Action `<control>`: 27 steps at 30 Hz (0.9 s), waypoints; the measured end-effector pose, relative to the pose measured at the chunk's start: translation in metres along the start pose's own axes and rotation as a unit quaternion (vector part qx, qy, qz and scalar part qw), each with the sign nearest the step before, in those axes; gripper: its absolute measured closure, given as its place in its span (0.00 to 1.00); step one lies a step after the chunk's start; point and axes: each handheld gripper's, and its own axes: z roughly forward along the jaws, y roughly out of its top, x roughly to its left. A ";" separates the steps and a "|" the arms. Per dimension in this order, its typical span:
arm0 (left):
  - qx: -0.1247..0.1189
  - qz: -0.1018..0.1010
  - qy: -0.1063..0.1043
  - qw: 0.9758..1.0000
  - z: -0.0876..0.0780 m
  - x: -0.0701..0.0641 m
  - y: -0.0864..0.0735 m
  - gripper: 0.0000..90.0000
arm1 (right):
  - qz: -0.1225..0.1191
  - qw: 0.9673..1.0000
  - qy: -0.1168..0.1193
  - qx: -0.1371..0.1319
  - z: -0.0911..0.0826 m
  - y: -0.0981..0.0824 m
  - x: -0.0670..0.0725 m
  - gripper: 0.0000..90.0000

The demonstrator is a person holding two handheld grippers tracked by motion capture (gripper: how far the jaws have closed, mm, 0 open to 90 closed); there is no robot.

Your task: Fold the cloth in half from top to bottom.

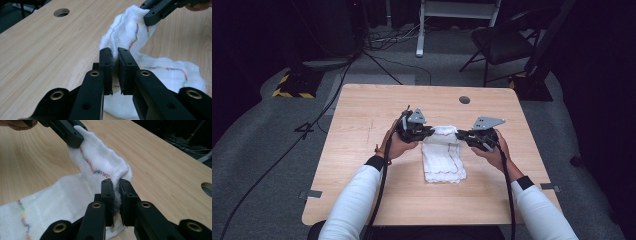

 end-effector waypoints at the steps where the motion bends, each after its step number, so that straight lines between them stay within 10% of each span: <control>1: 0.001 0.005 -0.003 1.000 0.000 -0.004 -0.002 0.92 | 0.000 1.000 0.003 -0.001 -0.001 -0.001 0.001 0.92; 27: 0.050 0.048 -0.068 0.995 -0.004 -0.061 -0.038 0.91 | -0.040 0.996 0.074 0.041 -0.020 -0.035 0.042 0.91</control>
